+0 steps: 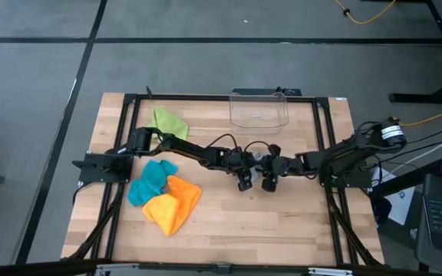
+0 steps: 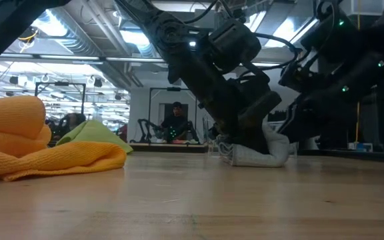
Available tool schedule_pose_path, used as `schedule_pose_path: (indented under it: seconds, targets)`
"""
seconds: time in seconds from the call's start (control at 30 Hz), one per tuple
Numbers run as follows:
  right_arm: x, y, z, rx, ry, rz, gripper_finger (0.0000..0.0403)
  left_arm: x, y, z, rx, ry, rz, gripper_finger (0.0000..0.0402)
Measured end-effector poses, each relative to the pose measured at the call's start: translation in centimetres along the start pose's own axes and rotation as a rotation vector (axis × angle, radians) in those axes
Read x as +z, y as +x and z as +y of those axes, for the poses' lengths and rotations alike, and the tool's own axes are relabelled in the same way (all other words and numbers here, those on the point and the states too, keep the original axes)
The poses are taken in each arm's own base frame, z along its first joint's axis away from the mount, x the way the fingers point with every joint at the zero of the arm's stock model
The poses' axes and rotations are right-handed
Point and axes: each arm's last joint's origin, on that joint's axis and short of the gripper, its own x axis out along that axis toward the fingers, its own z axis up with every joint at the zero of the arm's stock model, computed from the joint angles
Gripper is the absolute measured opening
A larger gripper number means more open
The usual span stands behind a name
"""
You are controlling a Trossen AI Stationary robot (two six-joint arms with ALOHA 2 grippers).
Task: Fold microfiber towels
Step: Put the folded gray microfiber into the transparent bin
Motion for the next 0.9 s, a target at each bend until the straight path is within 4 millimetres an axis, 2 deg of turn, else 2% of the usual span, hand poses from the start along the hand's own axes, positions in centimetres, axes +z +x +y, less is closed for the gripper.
schedule_pose_path:
  seconds: [0.53, 0.73, 0.9]
  targets:
    - [0.7, 0.6, 0.4, 0.028, -0.019, -0.030, 0.0119, 0.3, 0.0, -0.2, 0.052, 0.055, -0.067, 0.0002]
    - [0.8, 0.5, 0.4, 0.035, -0.021, -0.036, 0.0119, 1.1, -1.0, -0.3, 0.057, 0.085, -0.090, 0.0004]
    - [1.9, -0.3, 0.4, 0.068, -0.017, -0.092, 0.0119, 1.6, -2.0, -0.5, 0.057, 0.127, -0.092, 0.0002]
